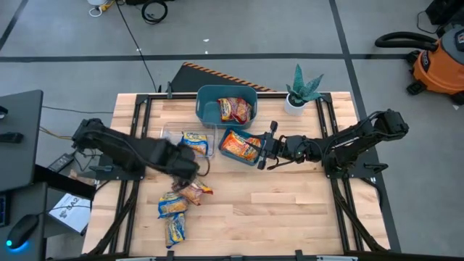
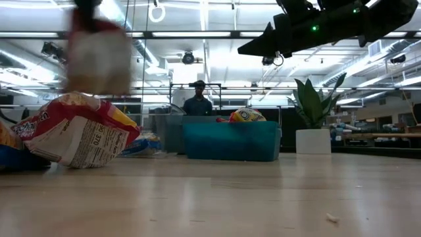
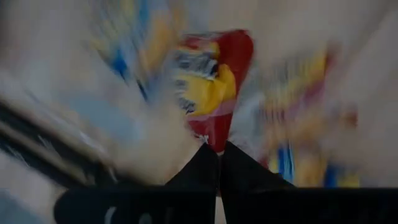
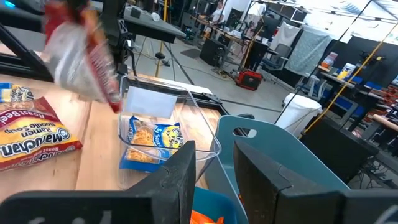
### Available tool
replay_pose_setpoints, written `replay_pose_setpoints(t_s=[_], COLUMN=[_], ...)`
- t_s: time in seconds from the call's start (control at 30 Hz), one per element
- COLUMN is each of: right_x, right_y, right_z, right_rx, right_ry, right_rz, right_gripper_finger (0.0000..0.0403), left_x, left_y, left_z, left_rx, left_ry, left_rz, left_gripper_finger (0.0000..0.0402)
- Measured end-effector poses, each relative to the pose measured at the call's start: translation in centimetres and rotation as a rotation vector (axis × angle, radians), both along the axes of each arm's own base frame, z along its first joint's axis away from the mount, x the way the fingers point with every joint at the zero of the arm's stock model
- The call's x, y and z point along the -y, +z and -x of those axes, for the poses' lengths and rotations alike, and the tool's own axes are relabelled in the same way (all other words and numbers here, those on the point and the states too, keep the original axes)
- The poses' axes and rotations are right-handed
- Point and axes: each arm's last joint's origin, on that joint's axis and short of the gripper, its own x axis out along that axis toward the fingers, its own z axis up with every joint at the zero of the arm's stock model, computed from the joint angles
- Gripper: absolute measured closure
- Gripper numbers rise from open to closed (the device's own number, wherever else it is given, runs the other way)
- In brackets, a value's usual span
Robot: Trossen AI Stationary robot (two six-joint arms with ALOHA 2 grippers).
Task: Sort Maruchan noodles
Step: Put the red noodle pack into the green bin
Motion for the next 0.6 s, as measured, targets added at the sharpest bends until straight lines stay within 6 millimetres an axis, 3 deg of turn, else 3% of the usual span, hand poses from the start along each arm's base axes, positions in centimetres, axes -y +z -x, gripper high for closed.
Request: replay_pose_setpoints(t_s=[0.13,0.3,0.43,0.6], right_x=[0.0,0.0,0.0,0.0], right_y=[0.0,0.0,0.0,-0.1], right_z=[0.0,0.0,0.0,0.0], right_rx=[0.001,0.006,0.008,0.002], right_ry=[0.0,-0.001,-0.001,-0.001], right_rz=[-0.004,-0.018,-0.023,-0.023], right_gripper_finger=[0.0289,0.0289,0.0289,0.0289], left_x=[-1.6,-4.7,-8.6,-14.9], left_y=[3.0,4.0,3.4,2.0], left_z=[-1.1,-3.2,-5.9,-8.8], left_rx=[0.209,0.253,0.207,0.184], left_ry=[-0.024,-0.091,-0.141,-0.198], left_rz=[-0.302,-0.587,-0.635,-0.614], left_gripper_finger=[0.0392,0.0393,0.0393,0.0393])
